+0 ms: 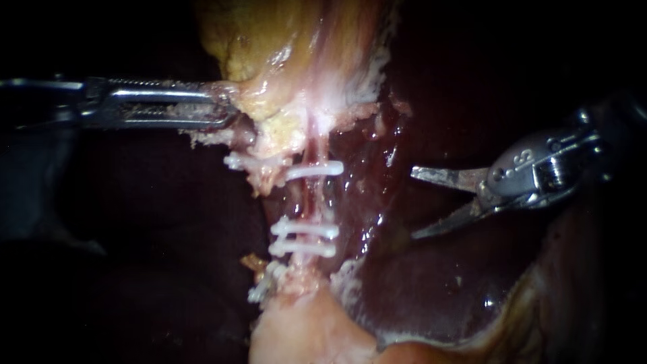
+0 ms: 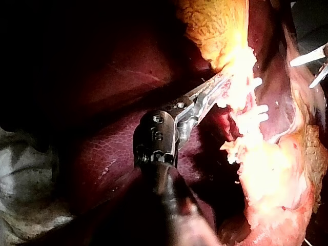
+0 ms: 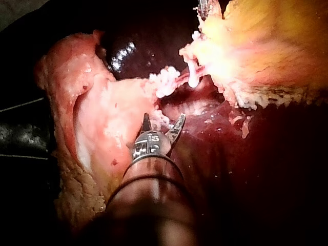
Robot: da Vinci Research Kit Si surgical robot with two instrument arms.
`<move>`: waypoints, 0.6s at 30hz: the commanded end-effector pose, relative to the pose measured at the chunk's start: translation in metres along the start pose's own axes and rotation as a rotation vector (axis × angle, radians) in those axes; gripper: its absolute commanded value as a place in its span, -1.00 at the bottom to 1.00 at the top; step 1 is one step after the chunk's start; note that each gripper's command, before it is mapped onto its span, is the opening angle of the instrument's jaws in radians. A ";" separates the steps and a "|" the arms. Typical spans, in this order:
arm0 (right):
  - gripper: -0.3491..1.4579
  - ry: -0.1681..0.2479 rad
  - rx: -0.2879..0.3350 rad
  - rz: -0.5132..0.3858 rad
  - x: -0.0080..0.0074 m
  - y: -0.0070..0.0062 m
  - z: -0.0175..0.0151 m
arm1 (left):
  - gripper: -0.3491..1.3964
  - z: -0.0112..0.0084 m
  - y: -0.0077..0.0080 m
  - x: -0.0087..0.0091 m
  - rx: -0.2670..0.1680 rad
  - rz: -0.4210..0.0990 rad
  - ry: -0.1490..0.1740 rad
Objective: Go to the cutting position right tube
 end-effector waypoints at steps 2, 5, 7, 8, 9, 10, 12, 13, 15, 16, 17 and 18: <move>0.99 0.000 0.000 0.000 0.0000 0.0000 0.0000 | -1.00 -0.0006 0.0001 0.0007 -0.006 -0.002 -0.003; 0.99 0.000 0.000 0.000 0.0000 0.0000 0.0000 | -1.00 -0.0020 0.0006 0.0022 -0.010 -0.011 -0.009; 0.99 0.000 0.000 0.000 0.0000 0.0000 0.0000 | -1.00 -0.0029 0.0010 0.0033 -0.011 -0.018 0.003; 0.99 0.000 0.000 0.000 0.0000 0.0000 0.0000 | -1.00 -0.0036 0.0013 0.0040 -0.013 -0.030 0.018; 0.99 0.000 0.000 0.000 0.0000 0.0000 0.0000 | -1.00 -0.0041 0.0016 0.0046 -0.015 -0.028 0.028; 0.99 0.000 0.000 0.000 0.0000 0.0000 0.0000 | -1.00 -0.0046 0.0018 0.0051 -0.014 -0.026 0.034; 0.99 0.000 0.000 0.000 0.0000 0.0000 0.0000 | -1.00 -0.0056 0.0023 0.0060 -0.015 -0.021 0.050; 0.99 0.000 0.000 0.000 0.0000 0.0000 0.0000 | -1.00 -0.0059 0.0025 0.0062 -0.015 -0.023 0.049; 0.99 0.000 0.000 0.001 0.0000 0.0000 0.0000 | -1.00 -0.0063 0.0026 0.0064 -0.014 -0.019 0.050; 0.99 -0.003 0.000 0.000 0.0000 0.0000 0.0000 | -1.00 -0.0063 0.0026 0.0064 -0.014 -0.019 0.050; 0.99 0.000 0.002 0.001 0.0001 0.0000 0.0000 | -1.00 -0.0063 0.0026 0.0063 -0.013 -0.018 0.050; 0.99 0.006 0.000 0.003 0.0001 0.0001 0.0001 | -1.00 -0.0063 0.0026 0.0062 -0.013 -0.018 0.050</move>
